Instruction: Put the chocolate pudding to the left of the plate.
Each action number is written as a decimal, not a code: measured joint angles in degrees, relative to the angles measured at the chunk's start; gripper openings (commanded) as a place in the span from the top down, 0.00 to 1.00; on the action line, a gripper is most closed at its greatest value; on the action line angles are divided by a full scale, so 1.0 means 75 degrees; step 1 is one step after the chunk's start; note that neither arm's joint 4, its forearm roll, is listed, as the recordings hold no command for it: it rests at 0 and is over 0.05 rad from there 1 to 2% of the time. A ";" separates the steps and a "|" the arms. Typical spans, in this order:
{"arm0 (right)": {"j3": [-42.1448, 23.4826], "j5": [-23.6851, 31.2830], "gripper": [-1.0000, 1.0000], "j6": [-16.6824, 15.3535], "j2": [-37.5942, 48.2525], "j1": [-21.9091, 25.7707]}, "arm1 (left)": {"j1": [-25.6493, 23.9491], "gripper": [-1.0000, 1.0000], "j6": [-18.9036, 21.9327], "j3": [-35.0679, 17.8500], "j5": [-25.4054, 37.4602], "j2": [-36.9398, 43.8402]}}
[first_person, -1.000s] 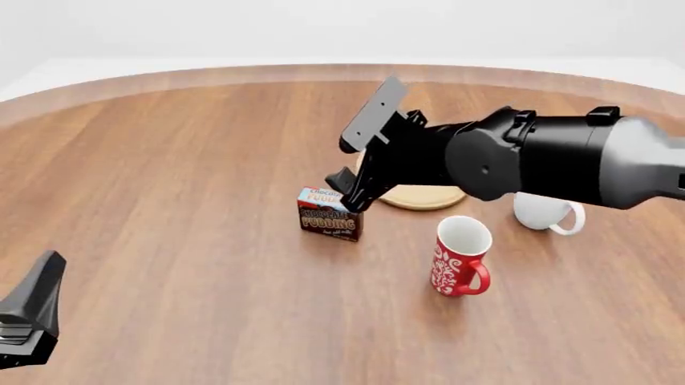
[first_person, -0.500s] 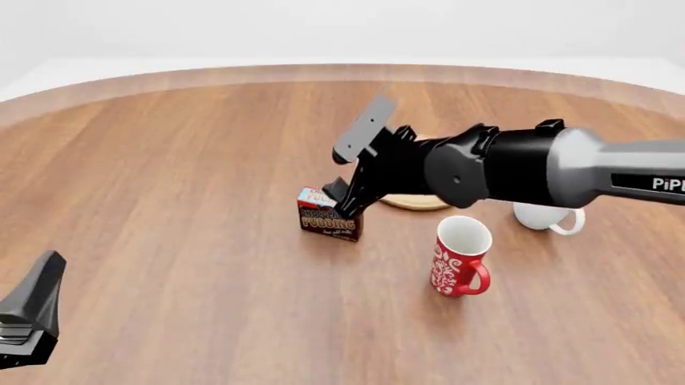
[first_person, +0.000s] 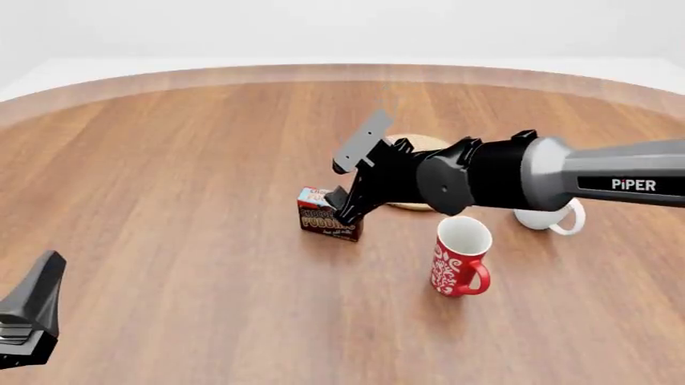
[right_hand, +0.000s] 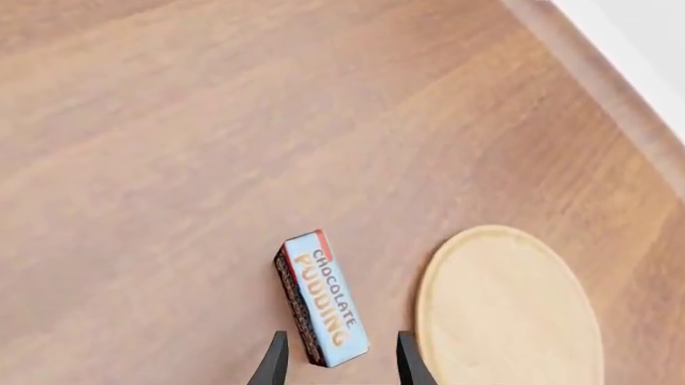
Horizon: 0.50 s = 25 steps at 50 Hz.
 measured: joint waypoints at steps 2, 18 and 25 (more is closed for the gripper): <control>0.0005 -0.0023 0.00 0.0004 0.0033 -0.0014 | 0.0000 0.00 0.0000 0.0000 0.0000 0.0000; 0.0098 -0.0230 0.00 0.0038 0.0271 -0.0117 | 0.0000 0.00 0.0000 0.0000 0.0000 0.0000; 0.0144 -0.0323 0.00 0.0060 0.0373 -0.0144 | 0.0000 0.00 0.0000 0.0000 0.0000 0.0000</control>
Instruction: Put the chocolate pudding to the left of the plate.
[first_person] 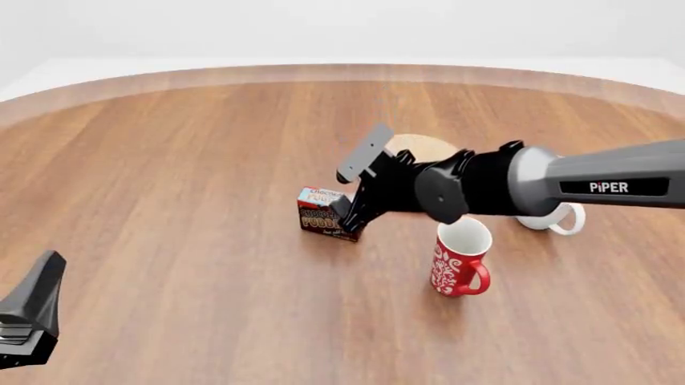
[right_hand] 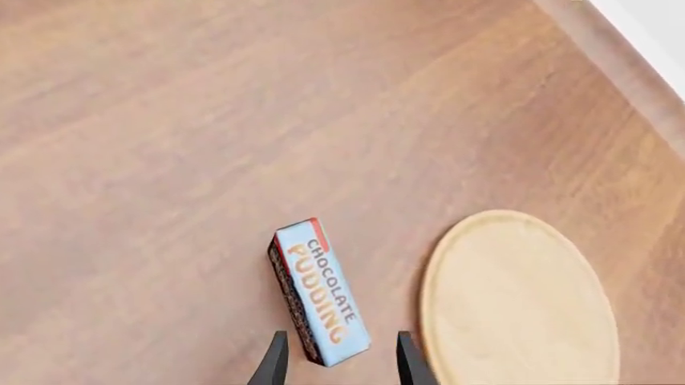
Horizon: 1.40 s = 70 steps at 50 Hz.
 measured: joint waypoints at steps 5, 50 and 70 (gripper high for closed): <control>0.0013 -0.0057 0.00 0.0014 0.0079 -0.0007 | 0.0000 0.00 0.0000 0.0000 0.0000 0.0000; -0.0170 -0.0294 0.00 0.0072 0.0698 0.0035 | 0.0000 0.00 0.0000 0.0000 0.0000 0.0000; -0.0360 -0.0266 0.00 0.0050 0.0927 0.0020 | 0.0000 0.00 0.0000 0.0000 0.0000 0.0000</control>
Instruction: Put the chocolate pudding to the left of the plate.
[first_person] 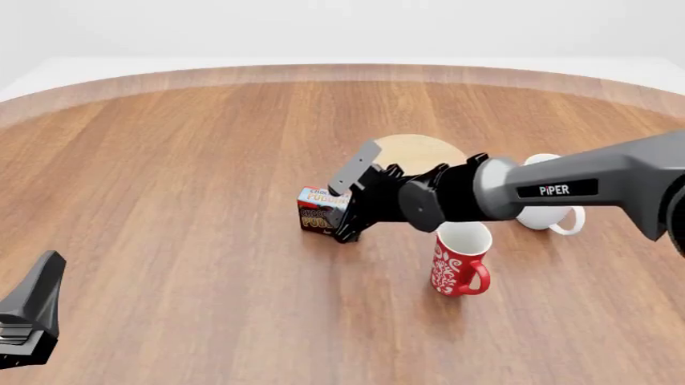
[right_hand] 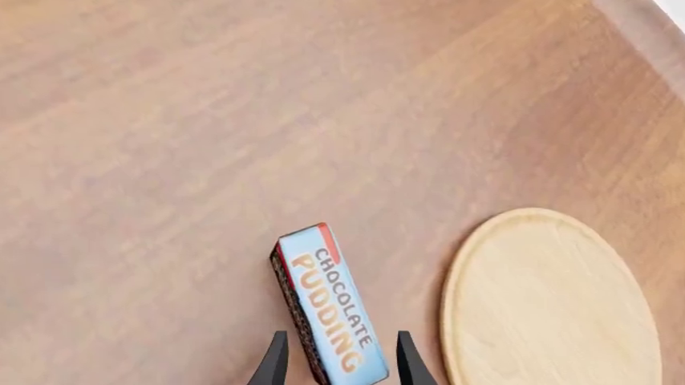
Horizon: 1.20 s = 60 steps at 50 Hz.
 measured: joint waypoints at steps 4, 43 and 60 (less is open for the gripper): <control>-0.0030 -0.0004 0.00 0.0000 0.0051 -0.0009 | 0.0000 0.00 0.0000 0.0000 0.0000 0.0000; 0.0149 -0.0234 1.00 0.0091 -0.0070 0.0140 | 0.0000 0.00 0.0000 0.0000 0.0000 0.0000; 0.0169 0.0103 1.00 0.0453 -0.0791 0.0280 | 0.0000 0.00 0.0000 0.0000 0.0000 0.0000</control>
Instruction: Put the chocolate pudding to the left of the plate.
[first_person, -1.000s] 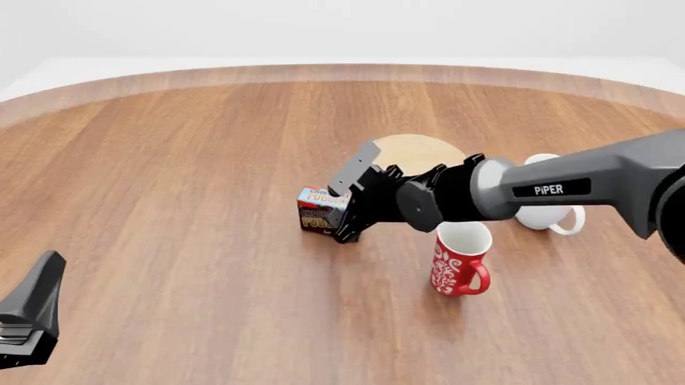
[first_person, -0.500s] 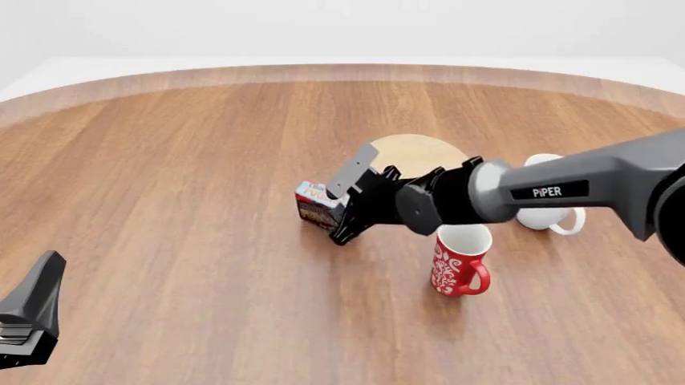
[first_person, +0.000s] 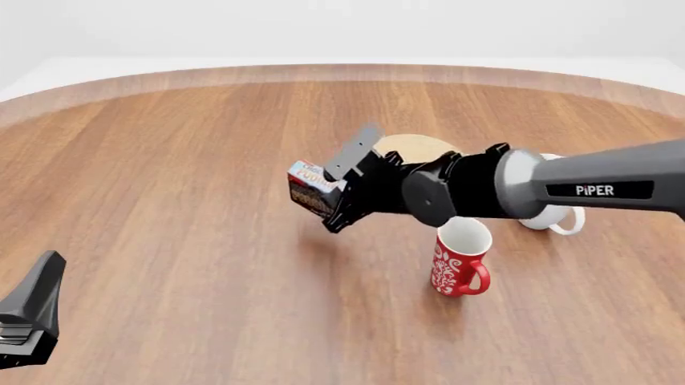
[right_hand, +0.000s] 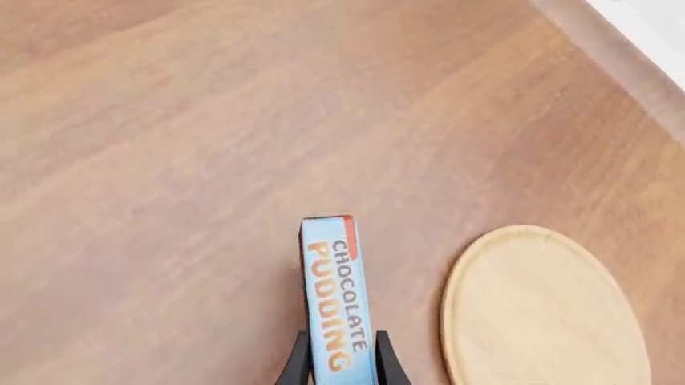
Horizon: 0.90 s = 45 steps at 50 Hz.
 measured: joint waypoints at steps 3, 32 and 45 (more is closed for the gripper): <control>-0.0074 0.0118 1.00 0.0046 -0.0094 -0.0006 | 0.0000 0.00 0.0000 0.0000 0.0000 0.0000; -0.2174 0.1642 1.00 -0.0146 0.0352 -0.0341 | 0.0000 0.00 0.0000 0.0000 0.0000 0.0000; -0.3868 0.2443 1.00 -0.0349 0.1275 -0.0472 | 0.0000 0.00 0.0000 0.0000 0.0000 0.0000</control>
